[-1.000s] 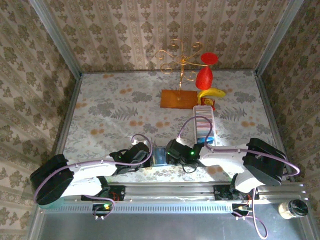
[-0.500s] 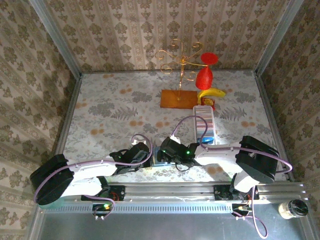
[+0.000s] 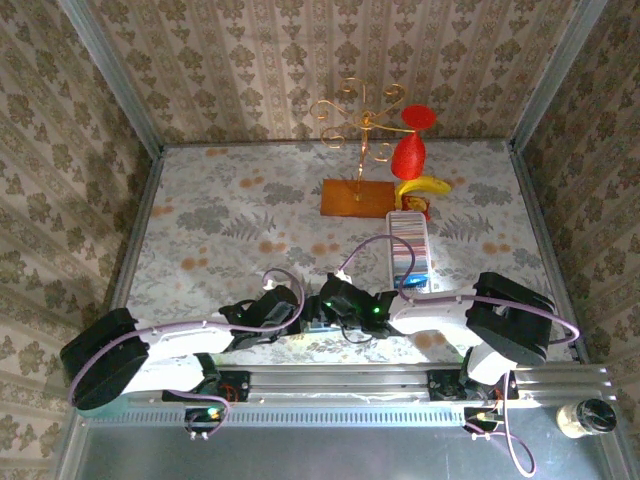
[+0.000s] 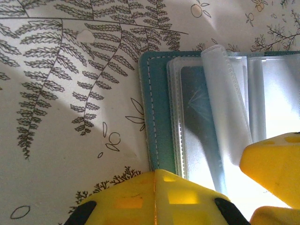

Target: Put the credit cards into the card holder

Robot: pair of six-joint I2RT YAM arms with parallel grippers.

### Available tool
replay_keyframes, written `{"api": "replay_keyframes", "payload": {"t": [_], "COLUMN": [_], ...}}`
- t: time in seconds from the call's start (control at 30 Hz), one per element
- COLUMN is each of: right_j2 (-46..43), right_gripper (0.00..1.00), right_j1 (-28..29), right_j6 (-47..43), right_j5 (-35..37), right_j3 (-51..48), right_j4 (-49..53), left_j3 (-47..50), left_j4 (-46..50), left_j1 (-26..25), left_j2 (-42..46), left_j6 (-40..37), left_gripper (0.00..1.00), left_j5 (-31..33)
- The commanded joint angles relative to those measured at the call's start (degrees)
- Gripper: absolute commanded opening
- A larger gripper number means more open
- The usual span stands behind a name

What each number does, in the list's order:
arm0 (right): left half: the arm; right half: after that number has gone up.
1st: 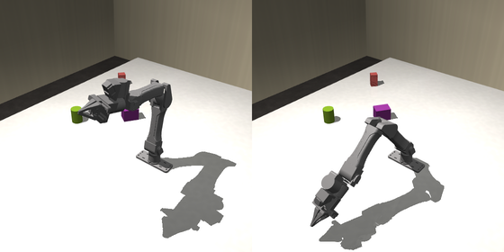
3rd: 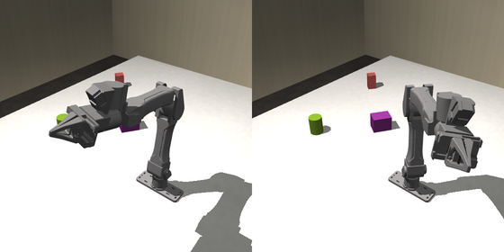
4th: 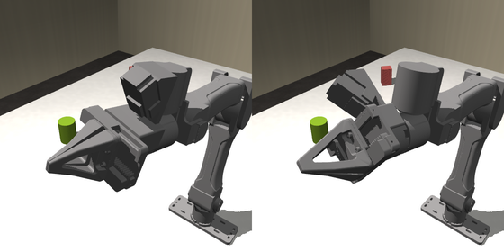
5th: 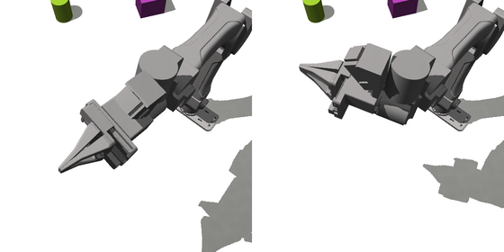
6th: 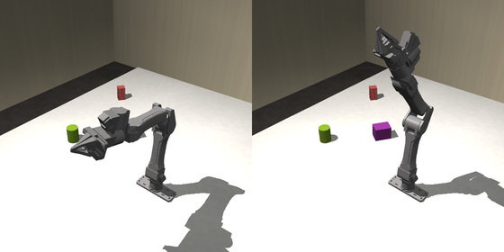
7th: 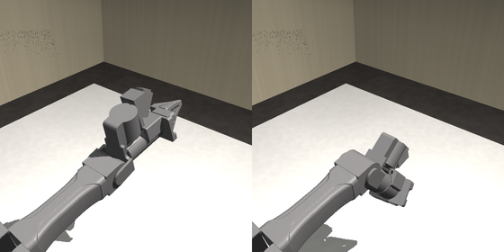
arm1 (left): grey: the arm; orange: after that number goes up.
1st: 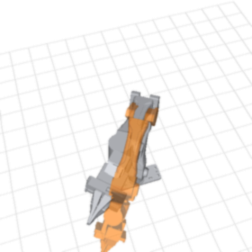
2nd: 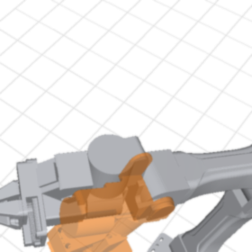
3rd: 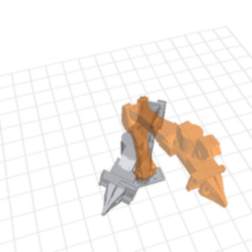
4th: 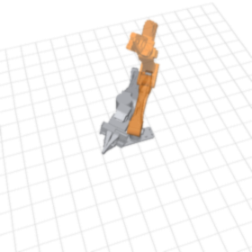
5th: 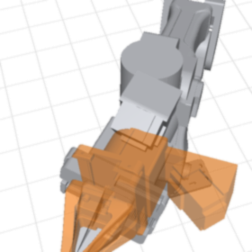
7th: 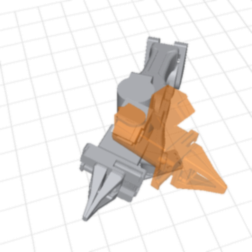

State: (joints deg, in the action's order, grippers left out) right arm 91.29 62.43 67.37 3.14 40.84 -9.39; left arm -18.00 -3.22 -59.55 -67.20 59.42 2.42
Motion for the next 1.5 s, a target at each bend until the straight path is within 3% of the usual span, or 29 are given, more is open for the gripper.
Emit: {"api": "replay_keyframes", "payload": {"t": [0.0,0.27,0.57,0.73,0.83,0.9,1.0,1.13,1.17,1.23,1.27,1.37,1.47], "right_j2": [1.2,1.6,3.7,-1.6,-8.7,-14.8,-23.6,-34.6,-37.0,-39.5,-39.5,-37.3,-35.4], "right_gripper": [0.59,0.59,0.58,0.58,0.58,0.58,0.61,0.62,0.65,0.86,0.93,0.94,0.95], "right_j1": [0.7,0.7,0.4,-1.5,-7.0,-11.7,-18.0,-21.4,-21.8,-23.2,-24.9,-30.2,-35.8], "right_j6": [1.6,2.5,4.2,-2.7,-9.4,-15.0,-32.4,-69.7,-80.2,-95.8,-101.8,-117.7,-129.0], "right_j5": [-0.4,-2.2,-9.1,-9.9,-13.5,-15.3,-14.3,-3.4,-2.6,-2.9,-3.4,-4.3,-3.3], "right_j3": [-0.4,-0.2,1.3,2.8,1.5,2.8,7.1,5.0,3.3,2.4,3.1,3.6,-0.3], "right_j4": [-3.2,-9.6,-27.3,-22.0,-15.5,-5.1,12.8,23.9,25.3,30.8,35.3,46.5,42.6], "left_j3": [1.2,1.8,1.7,1.6,1.6,1.5,1.0,-0.7,-1.4,-2.4,-2.6,-2.6,-2.3], "left_j4": [3.0,12.1,21.0,24.4,25.7,25.7,24.3,20.4,19.7,18.2,17.1,14.0,11.5], "left_j1": [0.0,0.0,0.0,0.0,0.0,0.0,0.0,0.0,0.0,0.0,0.0,0.0,0.0], "left_j2": [3.3,12.3,22.2,26.8,29.1,29.9,29.5,25.3,23.9,21.7,20.7,18.8,17.5], "left_j6": [0.5,0.7,1.5,2.1,2.2,2.1,1.0,-1.3,-2.0,-3.1,-3.6,-4.3,-4.8], "left_gripper": [0.09,0.18,0.23,0.26,0.31,0.34,0.36,0.38,0.39,0.40,0.40,0.40,0.40], "left_j5": [2.0,6.4,11.8,14.1,15.1,15.3,14.9,12.9,12.5,11.6,11.1,9.8,8.6]}}
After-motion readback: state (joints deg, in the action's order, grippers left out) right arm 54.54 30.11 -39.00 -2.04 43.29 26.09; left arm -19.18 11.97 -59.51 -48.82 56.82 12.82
